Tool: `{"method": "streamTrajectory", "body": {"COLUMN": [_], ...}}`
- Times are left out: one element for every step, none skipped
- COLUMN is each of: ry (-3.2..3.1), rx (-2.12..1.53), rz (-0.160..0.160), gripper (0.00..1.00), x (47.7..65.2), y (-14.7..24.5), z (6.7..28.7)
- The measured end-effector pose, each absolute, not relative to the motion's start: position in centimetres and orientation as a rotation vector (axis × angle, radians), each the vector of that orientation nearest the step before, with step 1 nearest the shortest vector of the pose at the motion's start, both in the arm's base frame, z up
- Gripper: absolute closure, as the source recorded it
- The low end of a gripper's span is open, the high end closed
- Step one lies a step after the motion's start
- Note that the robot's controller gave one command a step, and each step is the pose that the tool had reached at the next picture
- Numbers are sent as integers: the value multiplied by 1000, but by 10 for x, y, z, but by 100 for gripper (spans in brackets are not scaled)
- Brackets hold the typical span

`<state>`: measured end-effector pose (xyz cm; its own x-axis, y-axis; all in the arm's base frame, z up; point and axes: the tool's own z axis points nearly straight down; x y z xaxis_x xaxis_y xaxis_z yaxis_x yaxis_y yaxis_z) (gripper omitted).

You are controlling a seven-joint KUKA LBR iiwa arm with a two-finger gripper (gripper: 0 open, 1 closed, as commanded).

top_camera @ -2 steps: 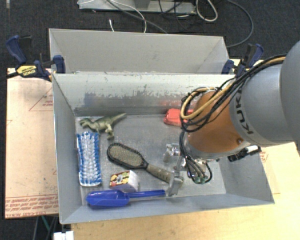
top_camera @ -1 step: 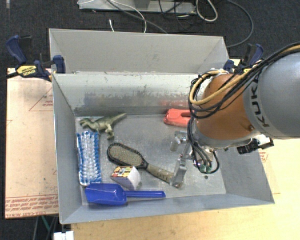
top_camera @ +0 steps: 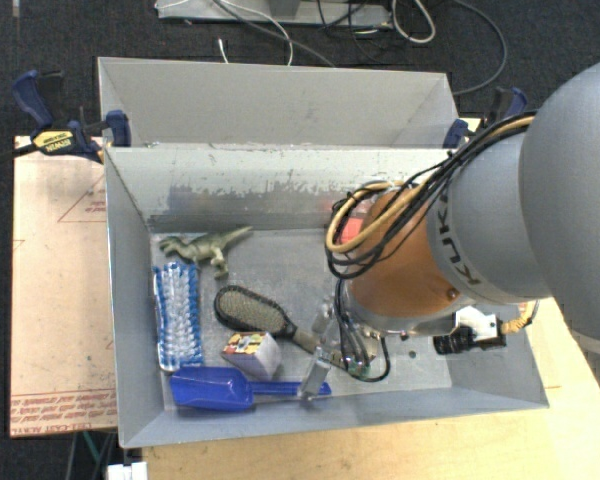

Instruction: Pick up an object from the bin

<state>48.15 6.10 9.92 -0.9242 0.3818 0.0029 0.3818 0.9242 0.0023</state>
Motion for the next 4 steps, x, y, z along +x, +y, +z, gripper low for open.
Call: {"method": "streamTrajectory", "body": {"ry": [-3111, -3076, -3076, -3069], "rx": [-582, -680, -680, -677], "rz": [-8, -12, -12, -9], "gripper": [0, 100, 100, 100], "x": [479, 506, 506, 503], "y": [41, 37, 37, 37], "z": [70, 72, 72, 93]}}
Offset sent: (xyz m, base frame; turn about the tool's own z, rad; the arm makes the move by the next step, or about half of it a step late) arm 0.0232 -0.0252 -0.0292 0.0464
